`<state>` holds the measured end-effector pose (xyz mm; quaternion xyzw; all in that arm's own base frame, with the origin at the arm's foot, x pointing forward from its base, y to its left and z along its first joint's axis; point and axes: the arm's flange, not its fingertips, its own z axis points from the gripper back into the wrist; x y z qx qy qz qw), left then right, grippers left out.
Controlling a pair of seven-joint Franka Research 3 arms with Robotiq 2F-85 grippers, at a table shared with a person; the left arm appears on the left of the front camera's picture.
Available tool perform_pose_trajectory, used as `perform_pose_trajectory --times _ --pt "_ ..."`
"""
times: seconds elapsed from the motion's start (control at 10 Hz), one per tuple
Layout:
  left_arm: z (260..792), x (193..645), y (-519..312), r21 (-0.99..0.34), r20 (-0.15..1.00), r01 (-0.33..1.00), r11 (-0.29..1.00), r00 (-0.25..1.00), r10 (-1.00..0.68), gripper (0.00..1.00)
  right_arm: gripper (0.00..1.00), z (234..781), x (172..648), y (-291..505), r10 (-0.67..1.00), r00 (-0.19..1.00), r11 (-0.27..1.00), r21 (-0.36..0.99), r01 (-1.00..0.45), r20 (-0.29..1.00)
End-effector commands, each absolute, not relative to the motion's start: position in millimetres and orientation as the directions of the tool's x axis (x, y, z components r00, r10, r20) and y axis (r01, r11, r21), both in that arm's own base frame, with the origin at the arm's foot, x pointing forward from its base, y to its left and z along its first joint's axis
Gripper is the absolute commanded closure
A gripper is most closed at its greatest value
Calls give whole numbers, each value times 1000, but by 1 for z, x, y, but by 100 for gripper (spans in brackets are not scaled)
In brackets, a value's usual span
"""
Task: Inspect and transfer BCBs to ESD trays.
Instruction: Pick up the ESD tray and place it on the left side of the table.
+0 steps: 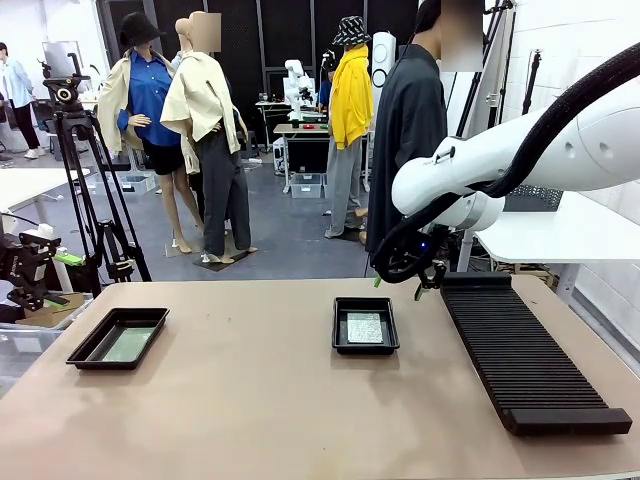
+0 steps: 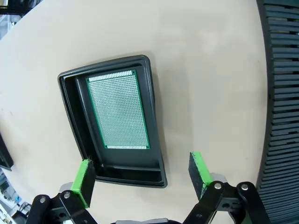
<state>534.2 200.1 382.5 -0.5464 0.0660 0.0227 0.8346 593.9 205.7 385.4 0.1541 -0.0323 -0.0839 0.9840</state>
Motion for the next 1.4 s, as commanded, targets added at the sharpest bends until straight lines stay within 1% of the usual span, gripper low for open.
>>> perform_pose_trajectory --times 0.0,0.1,0.2,0.3,0.5,0.8,0.9,1.1,1.3 --pt "385 531 197 -897 -148 -124 424 989 -24 0 0 386 594 205 -177 983 938 309 157 38" --pt "385 531 197 -897 -148 -124 424 989 -24 0 0 385 594 206 -175 984 938 309 155 38" --pt "385 531 197 -897 -148 -124 424 989 -24 0 0 393 591 180 -236 972 902 377 213 15" --pt "385 531 197 -897 -148 -124 424 989 -24 0 0 397 587 153 -264 964 857 452 247 -27" --pt "385 531 197 -897 -148 -124 424 989 -24 0 0 402 579 100 -334 941 765 565 309 -63" --pt "385 531 197 -897 -148 -124 424 989 -24 0 0 398 577 30 -388 913 614 703 357 -126" --pt "385 531 197 -897 -148 -124 424 989 -24 0 0 395 579 10 -360 923 562 757 333 -138" --pt "385 531 197 -897 -148 -124 424 989 -24 0 0 383 583 -24 -266 941 467 826 316 -209" --pt "385 531 197 -897 -148 -124 424 989 -24 0 0 378 589 -45 -203 957 447 849 280 -209"
